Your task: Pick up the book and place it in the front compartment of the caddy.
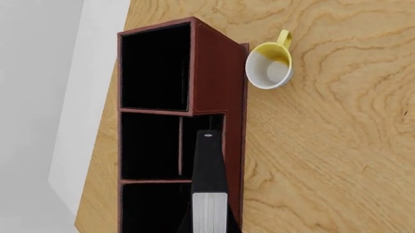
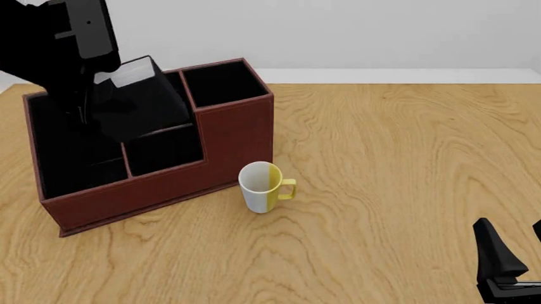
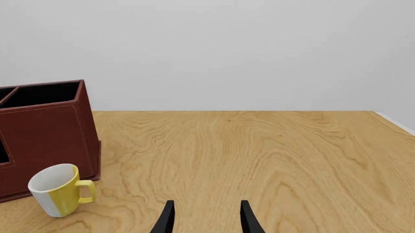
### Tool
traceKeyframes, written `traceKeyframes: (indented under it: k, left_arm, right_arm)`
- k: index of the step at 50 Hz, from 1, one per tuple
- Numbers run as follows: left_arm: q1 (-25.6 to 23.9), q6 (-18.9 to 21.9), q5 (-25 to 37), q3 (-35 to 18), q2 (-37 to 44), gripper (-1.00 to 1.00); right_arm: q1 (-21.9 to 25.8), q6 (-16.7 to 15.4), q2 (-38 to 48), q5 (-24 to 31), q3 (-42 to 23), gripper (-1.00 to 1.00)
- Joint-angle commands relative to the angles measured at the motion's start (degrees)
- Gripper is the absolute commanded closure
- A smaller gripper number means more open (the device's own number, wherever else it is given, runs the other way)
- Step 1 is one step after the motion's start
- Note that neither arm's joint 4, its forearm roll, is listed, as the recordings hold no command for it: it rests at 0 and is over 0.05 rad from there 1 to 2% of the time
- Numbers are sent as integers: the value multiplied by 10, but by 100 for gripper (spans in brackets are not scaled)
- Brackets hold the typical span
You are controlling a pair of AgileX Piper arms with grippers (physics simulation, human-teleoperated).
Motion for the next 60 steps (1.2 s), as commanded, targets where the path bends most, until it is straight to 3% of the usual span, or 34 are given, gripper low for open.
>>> traceKeyframes:
  k: [1,5,11,13,17,24,35,49,60]
  left_arm:
    - [13,69,0,-59,64,100]
    - [22,84,0,-72,83,100]
    - [104,173,0,-46,75,100]
    - [102,165,0,-48,75,100]
    - [152,215,0,-34,55,100]
    - [156,223,0,-38,58,100]
    - [129,222,0,-125,126,100]
    - [127,217,-2,-193,200,100]
    - [112,200,-33,-173,225,100]
  right_arm:
    - [0,0,0,0,0,-100]
    - [0,0,0,0,0,-100]
    - [0,0,0,0,0,-100]
    - [0,0,0,0,0,-100]
    - [0,0,0,0,0,-100]
    - [0,0,0,0,0,-100]
    - [0,0,0,0,0,-100]
    - [0,0,0,0,0,-100]
    - [0,0,0,0,0,-100]
